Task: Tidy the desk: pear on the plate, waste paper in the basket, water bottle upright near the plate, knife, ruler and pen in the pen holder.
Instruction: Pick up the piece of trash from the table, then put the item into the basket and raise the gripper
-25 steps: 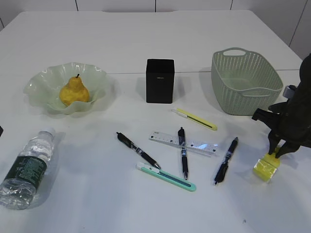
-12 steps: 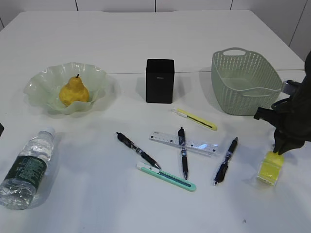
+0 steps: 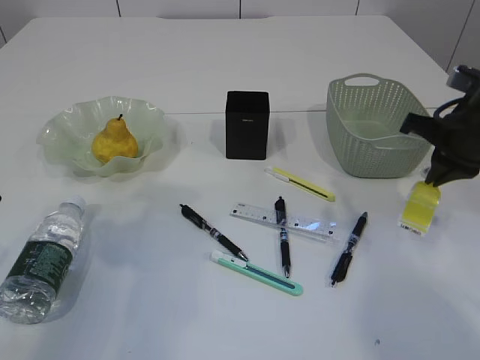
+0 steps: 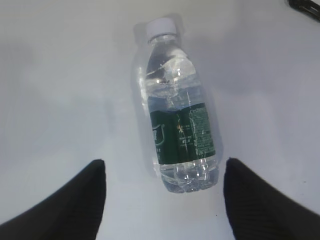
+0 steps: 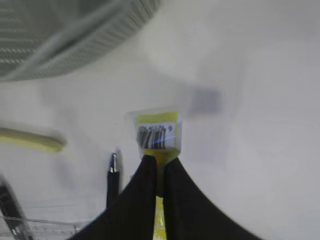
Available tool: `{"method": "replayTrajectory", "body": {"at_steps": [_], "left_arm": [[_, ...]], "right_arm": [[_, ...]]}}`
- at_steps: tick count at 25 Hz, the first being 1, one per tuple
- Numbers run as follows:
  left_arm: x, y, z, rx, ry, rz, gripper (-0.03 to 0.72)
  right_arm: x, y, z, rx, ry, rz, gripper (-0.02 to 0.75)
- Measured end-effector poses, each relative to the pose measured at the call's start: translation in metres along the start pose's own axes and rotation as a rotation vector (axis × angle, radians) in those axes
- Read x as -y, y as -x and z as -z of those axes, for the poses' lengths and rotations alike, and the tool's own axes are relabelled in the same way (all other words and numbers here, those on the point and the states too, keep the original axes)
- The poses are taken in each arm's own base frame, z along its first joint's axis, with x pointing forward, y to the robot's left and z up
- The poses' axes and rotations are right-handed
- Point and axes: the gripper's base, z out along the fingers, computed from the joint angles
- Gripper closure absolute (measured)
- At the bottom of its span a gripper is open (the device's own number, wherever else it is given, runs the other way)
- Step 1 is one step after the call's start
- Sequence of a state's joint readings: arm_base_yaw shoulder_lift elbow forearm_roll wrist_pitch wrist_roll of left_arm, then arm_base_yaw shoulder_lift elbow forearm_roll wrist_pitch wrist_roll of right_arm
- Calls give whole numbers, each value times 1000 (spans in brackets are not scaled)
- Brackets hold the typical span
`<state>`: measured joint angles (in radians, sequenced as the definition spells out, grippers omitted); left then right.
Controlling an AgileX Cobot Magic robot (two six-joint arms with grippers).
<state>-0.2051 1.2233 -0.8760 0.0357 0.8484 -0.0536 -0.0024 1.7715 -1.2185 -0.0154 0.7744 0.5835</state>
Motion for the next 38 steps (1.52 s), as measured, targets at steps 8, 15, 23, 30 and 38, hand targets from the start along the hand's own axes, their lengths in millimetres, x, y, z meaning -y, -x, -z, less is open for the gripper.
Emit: {"method": "replayTrajectory", "body": {"at_steps": [8, 15, 23, 30, 38], "left_arm": [[1, 0, 0, -1, -11, 9, 169], [2, 0, 0, -1, -18, 16, 169], [2, 0, 0, 1, -20, 18, 169], [2, 0, 0, 1, -20, 18, 169], [2, 1, 0, 14, -21, 18, 169]], "right_arm": [[-30, 50, 41, 180, 98, 29, 730], [-58, 96, 36, 229, 99, 59, 730], [-79, 132, -4, 247, 71, 75, 730], [-85, 143, -37, 227, 51, 77, 715], [-84, 144, -40, 218, 20, 94, 340]]}}
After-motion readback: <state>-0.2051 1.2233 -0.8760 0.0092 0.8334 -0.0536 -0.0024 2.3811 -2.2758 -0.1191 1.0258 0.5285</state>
